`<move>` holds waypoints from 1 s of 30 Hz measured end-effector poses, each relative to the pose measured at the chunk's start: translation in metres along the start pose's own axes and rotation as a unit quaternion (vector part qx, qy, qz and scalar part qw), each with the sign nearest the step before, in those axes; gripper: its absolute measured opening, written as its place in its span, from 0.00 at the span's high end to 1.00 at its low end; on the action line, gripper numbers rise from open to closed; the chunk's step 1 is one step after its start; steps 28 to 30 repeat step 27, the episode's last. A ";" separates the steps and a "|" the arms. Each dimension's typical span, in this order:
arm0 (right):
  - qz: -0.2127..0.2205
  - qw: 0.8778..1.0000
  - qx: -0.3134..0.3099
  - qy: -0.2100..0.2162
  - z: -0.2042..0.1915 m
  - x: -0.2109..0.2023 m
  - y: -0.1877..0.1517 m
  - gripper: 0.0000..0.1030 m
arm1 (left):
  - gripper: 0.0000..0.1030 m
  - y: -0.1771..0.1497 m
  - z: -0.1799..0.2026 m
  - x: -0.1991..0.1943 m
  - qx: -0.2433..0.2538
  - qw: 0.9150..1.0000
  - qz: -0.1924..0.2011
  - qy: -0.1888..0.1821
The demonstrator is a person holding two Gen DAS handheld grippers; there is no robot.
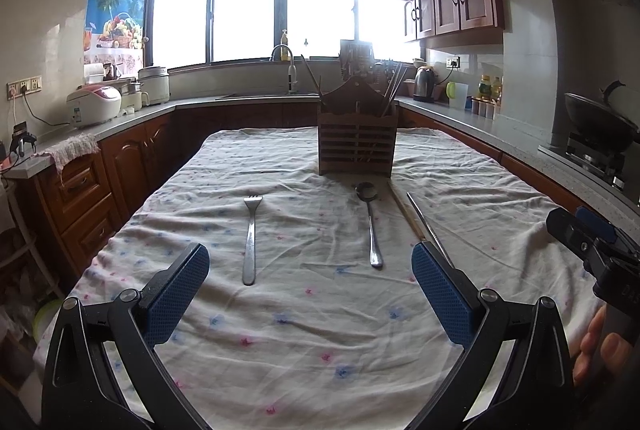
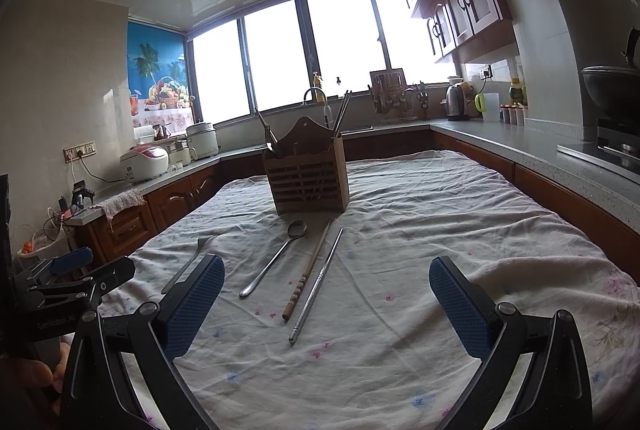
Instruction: Organize utensils
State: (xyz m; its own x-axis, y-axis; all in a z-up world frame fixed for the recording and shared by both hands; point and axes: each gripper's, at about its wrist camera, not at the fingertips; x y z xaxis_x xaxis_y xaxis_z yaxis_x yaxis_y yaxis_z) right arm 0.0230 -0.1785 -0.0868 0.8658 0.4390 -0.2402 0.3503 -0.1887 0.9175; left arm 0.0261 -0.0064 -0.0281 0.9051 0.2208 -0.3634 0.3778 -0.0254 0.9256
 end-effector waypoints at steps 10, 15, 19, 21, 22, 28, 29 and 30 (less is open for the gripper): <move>0.000 1.000 0.000 0.001 -0.001 0.000 0.000 0.00 | 0.00 0.001 0.001 0.002 0.000 1.000 -0.002 -0.003; 0.000 1.000 0.000 0.001 -0.001 0.000 0.000 0.00 | 0.00 0.002 0.002 0.004 0.000 1.000 -0.004 -0.007; 0.000 1.000 0.001 0.000 -0.001 0.000 0.000 0.00 | 0.00 0.003 0.003 0.005 0.000 1.000 -0.005 -0.011; -0.002 1.000 0.002 0.001 0.000 0.002 0.001 0.00 | 0.00 0.003 0.003 0.006 0.000 1.000 -0.006 -0.013; -0.003 1.000 0.002 0.000 0.000 0.002 0.001 0.00 | 0.00 0.004 0.003 0.007 -0.001 1.000 -0.006 -0.014; -0.009 1.000 0.005 -0.001 0.001 0.008 0.005 0.00 | 0.00 0.006 0.002 0.009 -0.004 1.000 -0.010 -0.020; -0.009 1.000 0.005 -0.001 0.001 0.008 0.005 0.00 | 0.00 0.006 0.002 0.009 -0.004 1.000 -0.010 -0.020; -0.009 1.000 0.005 -0.001 0.001 0.008 0.005 0.00 | 0.00 0.006 0.002 0.009 -0.004 1.000 -0.010 -0.020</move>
Point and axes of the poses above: each gripper's, at about its wrist camera, not at the fingertips, and x roughly the way its jaws point, z to its right, y to its top, and after that the axes turned 15 degrees about y, right-handed
